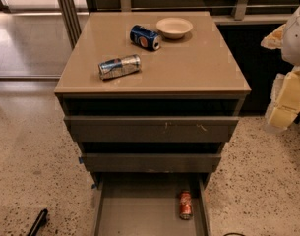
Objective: Pick coke can from bottom drawer and place on counter
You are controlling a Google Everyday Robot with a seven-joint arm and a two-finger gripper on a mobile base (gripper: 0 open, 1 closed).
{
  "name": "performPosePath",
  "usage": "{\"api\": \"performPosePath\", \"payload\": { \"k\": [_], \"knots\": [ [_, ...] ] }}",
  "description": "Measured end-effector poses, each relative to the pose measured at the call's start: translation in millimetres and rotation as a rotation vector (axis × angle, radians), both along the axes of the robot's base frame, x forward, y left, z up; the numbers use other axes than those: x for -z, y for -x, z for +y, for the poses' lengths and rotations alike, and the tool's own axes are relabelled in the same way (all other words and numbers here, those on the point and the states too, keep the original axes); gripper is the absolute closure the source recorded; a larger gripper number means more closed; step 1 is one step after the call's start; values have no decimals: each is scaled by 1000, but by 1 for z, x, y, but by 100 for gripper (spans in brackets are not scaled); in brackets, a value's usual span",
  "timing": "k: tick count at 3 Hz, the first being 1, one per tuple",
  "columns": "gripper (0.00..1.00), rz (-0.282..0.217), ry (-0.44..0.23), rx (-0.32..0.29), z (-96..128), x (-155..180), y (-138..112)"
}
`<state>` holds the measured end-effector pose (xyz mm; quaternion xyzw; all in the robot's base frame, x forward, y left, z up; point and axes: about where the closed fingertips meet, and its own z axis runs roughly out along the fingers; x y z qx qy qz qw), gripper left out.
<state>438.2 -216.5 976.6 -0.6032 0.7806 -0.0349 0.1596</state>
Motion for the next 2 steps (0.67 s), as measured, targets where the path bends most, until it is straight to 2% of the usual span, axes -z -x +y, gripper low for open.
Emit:
{"api": "performPosePath", "payload": {
  "k": [1,2],
  "knots": [
    [0,0,0,0,0,0,0],
    [0,-69,11,70,-4,2,-4]
  ]
}}
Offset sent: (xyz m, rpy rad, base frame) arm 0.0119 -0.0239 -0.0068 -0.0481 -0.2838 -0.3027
